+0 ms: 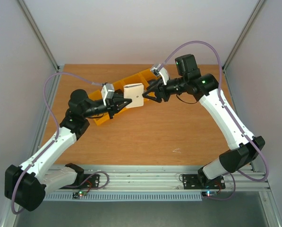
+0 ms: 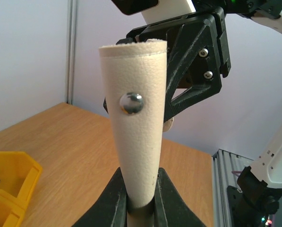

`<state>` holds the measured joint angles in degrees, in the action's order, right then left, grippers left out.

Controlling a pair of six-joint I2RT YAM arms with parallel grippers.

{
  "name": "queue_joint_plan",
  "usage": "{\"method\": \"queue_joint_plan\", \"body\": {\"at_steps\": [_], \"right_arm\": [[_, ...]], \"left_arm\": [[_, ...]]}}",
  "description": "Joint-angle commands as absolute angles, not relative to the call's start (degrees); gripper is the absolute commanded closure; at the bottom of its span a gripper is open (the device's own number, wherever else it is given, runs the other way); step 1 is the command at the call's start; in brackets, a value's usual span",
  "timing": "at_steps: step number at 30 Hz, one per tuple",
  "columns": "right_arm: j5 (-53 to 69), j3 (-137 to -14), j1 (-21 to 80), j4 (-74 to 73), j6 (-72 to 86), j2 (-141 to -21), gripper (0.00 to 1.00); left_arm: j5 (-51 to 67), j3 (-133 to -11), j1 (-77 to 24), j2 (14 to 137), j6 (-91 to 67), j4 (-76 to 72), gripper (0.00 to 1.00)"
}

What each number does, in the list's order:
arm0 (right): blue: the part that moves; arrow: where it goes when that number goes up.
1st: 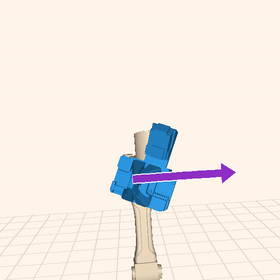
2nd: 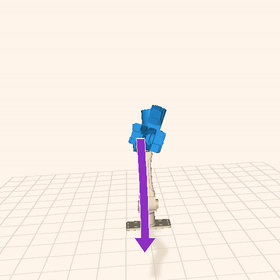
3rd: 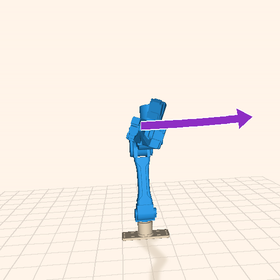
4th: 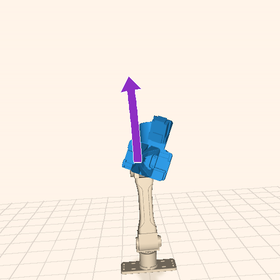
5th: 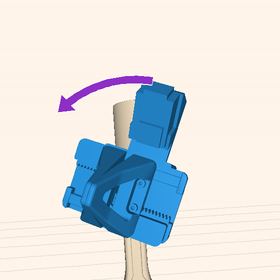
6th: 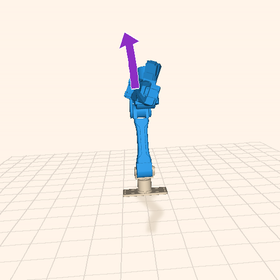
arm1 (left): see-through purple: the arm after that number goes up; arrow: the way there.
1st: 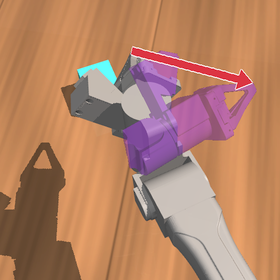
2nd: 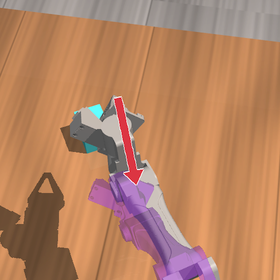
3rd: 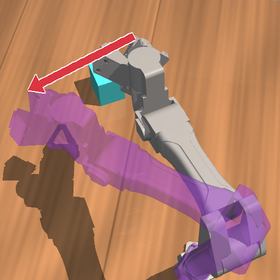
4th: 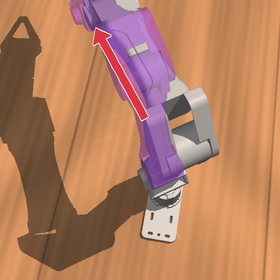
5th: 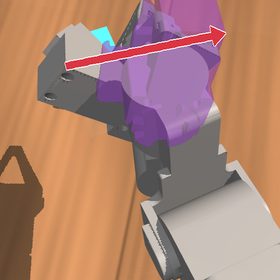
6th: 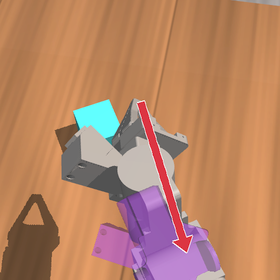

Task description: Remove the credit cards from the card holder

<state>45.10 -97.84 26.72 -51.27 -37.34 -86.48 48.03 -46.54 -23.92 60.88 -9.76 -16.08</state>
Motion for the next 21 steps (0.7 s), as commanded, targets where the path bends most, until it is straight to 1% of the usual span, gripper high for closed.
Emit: {"method": "queue_joint_plan", "body": {"at_steps": [1,4,7,15,21], "right_arm": [[48.19,-99.75,26.63,-56.79,-43.01,-86.46,0.50],[44.86,-99.31,26.58,-59.00,-46.17,-85.80,0.50],[44.64,-100.30,26.57,-61.76,-47.81,-86.56,0.51],[42.16,-99.57,26.60,-62.01,-49.80,-85.33,0.51],[46.95,-100.71,26.72,-60.03,-47.73,-85.85,0.53]], "left_arm": [[52.27,-47.69,-24.24,59.55,-9.35,-21.04,1.00],[53.67,-47.45,-24.26,59.57,-9.32,-21.19,1.00],[54.56,-47.62,-24.21,59.99,-9.36,-22.20,1.00],[56.57,-48.08,-24.22,60.95,-9.71,-23.17,1.00],[58.51,-49.30,-24.43,62.44,-9.22,-23.26,1.00]]}}
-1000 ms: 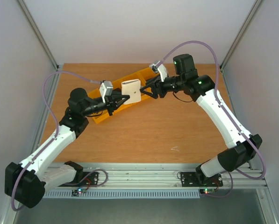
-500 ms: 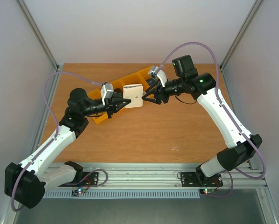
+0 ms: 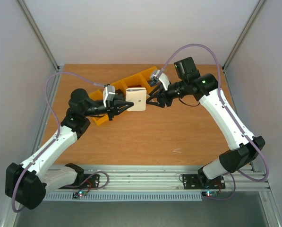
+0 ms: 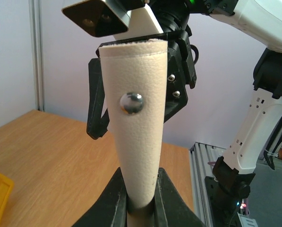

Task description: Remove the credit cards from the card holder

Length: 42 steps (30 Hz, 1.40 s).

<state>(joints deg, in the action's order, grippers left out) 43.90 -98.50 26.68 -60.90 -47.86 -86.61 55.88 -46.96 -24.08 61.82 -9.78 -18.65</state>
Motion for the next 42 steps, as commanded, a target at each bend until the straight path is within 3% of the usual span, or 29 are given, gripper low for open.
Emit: {"method": "queue_joint_plan", "body": {"at_steps": [1,10,17,19,22,27,28,29,30,31,32,33,35,38,42], "right_arm": [[48.31,-100.81,26.72,-59.95,-47.87,-85.72,0.53],[60.30,-103.32,27.80,-66.15,-51.26,-87.79,0.38],[58.27,-102.09,31.71,-56.85,-45.99,-87.30,0.39],[57.31,-100.64,31.76,-53.27,-43.64,-86.87,0.47],[56.26,-99.70,31.80,-50.93,-42.08,-86.37,0.68],[55.55,-98.86,31.73,-51.21,-41.73,-85.95,0.91],[55.55,-98.83,31.68,-51.47,-41.53,-85.96,0.95],[55.42,-98.76,31.71,-51.47,-41.06,-85.96,0.98],[54.14,-98.72,31.73,-50.98,-39.94,-85.95,0.99],[52.78,-98.60,31.73,-50.25,-38.28,-85.95,0.99],[49.23,-98.56,31.73,-49.60,-36.60,-86.07,0.99],[45.83,-98.67,31.68,-49.08,-34.39,-86.36,0.99],[35.40,-99.73,31.85,-48.88,-28.42,-87.56,0.99],[9.44,-105.55,32.88,-56.19,-17.53,-91.18,0.99],[-16.20,-112.06,38.16,-63.43,-12.84,-95.29,0.99]], "left_arm": [[58.40,-49.31,-24.43,62.51,-9.16,-23.14,1.00],[57.17,-49.13,-24.52,62.79,-9.59,-22.85,1.00],[57.63,-49.14,-24.70,63.37,-9.79,-23.59,1.00],[57.81,-49.05,-24.70,63.33,-9.76,-23.72,1.00],[57.79,-48.72,-24.70,63.00,-9.67,-23.66,1.00],[56.65,-47.80,-24.70,62.32,-10.23,-23.82,1.00],[55.78,-47.62,-24.70,62.13,-10.36,-23.68,0.96],[54.07,-47.37,-24.70,61.98,-10.58,-23.20,0.79],[51.50,-47.12,-24.85,61.82,-10.78,-22.49,0.49],[48.04,-47.00,-25.13,61.67,-10.67,-21.30,0.32],[44.02,-46.76,-25.40,61.51,-10.10,-20.26,0.08],[40.25,-46.35,-25.54,61.38,-9.38,-19.86,0.02],[32.52,-45.82,-25.58,61.26,-7.27,-19.20,0.01],[24.41,-45.79,-25.58,61.11,-5.19,-17.89,0.01],[25.63,-45.62,-25.83,61.24,-1.62,-16.03,0.01]]}}
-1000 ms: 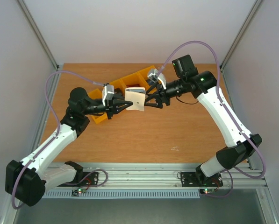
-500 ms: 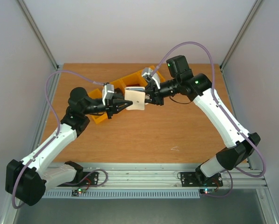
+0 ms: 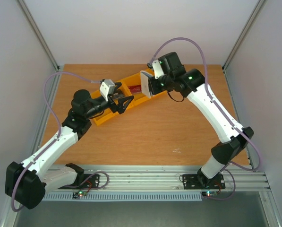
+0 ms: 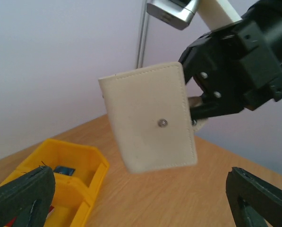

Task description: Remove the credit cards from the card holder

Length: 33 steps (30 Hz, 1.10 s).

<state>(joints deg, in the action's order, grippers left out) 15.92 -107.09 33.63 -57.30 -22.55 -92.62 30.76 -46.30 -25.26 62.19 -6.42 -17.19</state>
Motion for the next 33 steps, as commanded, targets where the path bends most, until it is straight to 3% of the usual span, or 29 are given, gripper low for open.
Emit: {"method": "queue_joint_plan", "body": {"at_steps": [1,9,21,26,30,33], "right_arm": [[-19.60,-112.51,39.89,-62.85,-13.22,-95.81,0.99],[-18.98,-124.18,48.85,-65.01,-13.43,-104.45,0.99],[-3.42,-123.29,47.10,-63.20,-17.06,-101.70,0.99],[12.23,-121.11,41.29,-63.67,-21.70,-97.65,0.99],[26.09,-121.03,39.46,-66.07,-27.50,-95.69,0.99],[27.34,-121.21,39.46,-68.00,-29.47,-95.30,0.99]], "left_arm": [[26.13,-45.54,-26.39,61.34,-1.66,-15.92,0.01],[19.60,-45.95,-29.45,63.45,-6.43,-19.25,0.01],[-0.99,-44.05,-28.82,61.63,3.13,-14.69,0.01],[1.55,-43.19,-25.03,58.86,-1.69,-13.81,0.01],[16.50,-42.87,-22.29,56.87,-6.92,-17.22,0.02],[27.35,-43.64,-21.90,56.69,-10.30,-20.72,0.01]]}}
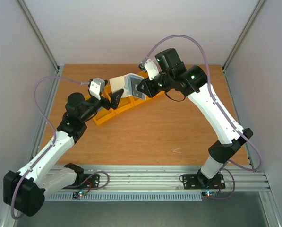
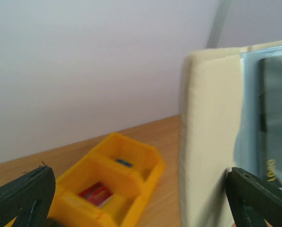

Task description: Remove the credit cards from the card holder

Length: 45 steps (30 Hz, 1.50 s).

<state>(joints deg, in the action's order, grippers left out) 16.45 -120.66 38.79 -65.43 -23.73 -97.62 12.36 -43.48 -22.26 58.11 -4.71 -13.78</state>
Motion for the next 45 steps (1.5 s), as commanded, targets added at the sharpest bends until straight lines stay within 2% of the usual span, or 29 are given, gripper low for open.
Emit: {"method": "queue_joint_plan", "body": {"at_steps": [1,3,5,8,12,18,21,22,28,36,38,41,42,43,44,45], "right_arm": [[26.28,-121.42,39.42,-68.62,-29.63,-95.28,0.99],[27.39,-121.71,39.25,-69.43,-30.75,-95.08,0.99],[31.89,-121.62,39.24,-69.92,-32.67,-94.45,0.99],[38.52,-121.38,39.14,-71.25,-36.04,-93.31,0.99],[43.03,-121.20,38.96,-72.47,-39.02,-92.90,0.99],[49.08,-120.56,37.92,-73.48,-41.64,-93.03,0.99],[53.85,-119.43,36.46,-72.97,-42.19,-92.59,0.96],[54.93,-118.73,35.99,-72.17,-41.94,-92.29,0.93],[56.01,-112.45,33.22,-65.50,-38.60,-90.10,0.80],[56.62,-107.01,32.61,-55.72,-33.05,-90.12,0.78],[56.52,-106.57,32.56,-53.95,-32.70,-90.26,0.83],[57.59,-106.06,32.40,-53.44,-32.99,-90.11,0.98],[57.70,-106.00,32.20,-54.03,-33.30,-89.95,0.99],[57.55,-105.82,32.05,-54.43,-33.31,-89.73,0.99],[56.95,-105.29,31.74,-54.59,-33.08,-89.30,0.99],[56.53,-104.50,31.34,-54.43,-32.64,-88.84,0.99]], "left_arm": [[30.30,-43.93,-21.89,56.67,-11.22,-21.55,0.01],[33.23,-44.34,-21.88,56.82,-11.69,-22.01,0.01],[31.11,-44.49,-21.84,56.78,-12.45,-21.27,0.02],[29.95,-44.17,-21.34,56.38,-13.42,-20.94,0.11],[41.58,-44.03,-21.29,56.06,-11.85,-22.14,0.27],[47.51,-44.08,-21.27,55.27,-12.99,-23.91,0.64],[48.42,-44.12,-21.27,54.69,-13.67,-24.34,0.93],[48.62,-44.12,-21.28,54.43,-13.98,-24.47,0.99],[47.91,-43.71,-21.27,53.20,-15.91,-24.88,1.00],[48.69,-43.07,-21.28,52.47,-16.80,-25.55,1.00],[48.78,-43.02,-21.27,52.37,-17.01,-25.57,1.00],[46.11,-42.75,-21.27,51.89,-17.09,-24.86,1.00],[43.85,-42.62,-21.27,51.61,-17.26,-24.15,0.98],[40.51,-42.43,-21.27,51.21,-17.38,-23.11,0.88],[36.47,-42.23,-21.27,50.71,-17.33,-21.70,0.72],[32.64,-42.07,-21.27,50.51,-16.78,-19.66,0.63]]}}
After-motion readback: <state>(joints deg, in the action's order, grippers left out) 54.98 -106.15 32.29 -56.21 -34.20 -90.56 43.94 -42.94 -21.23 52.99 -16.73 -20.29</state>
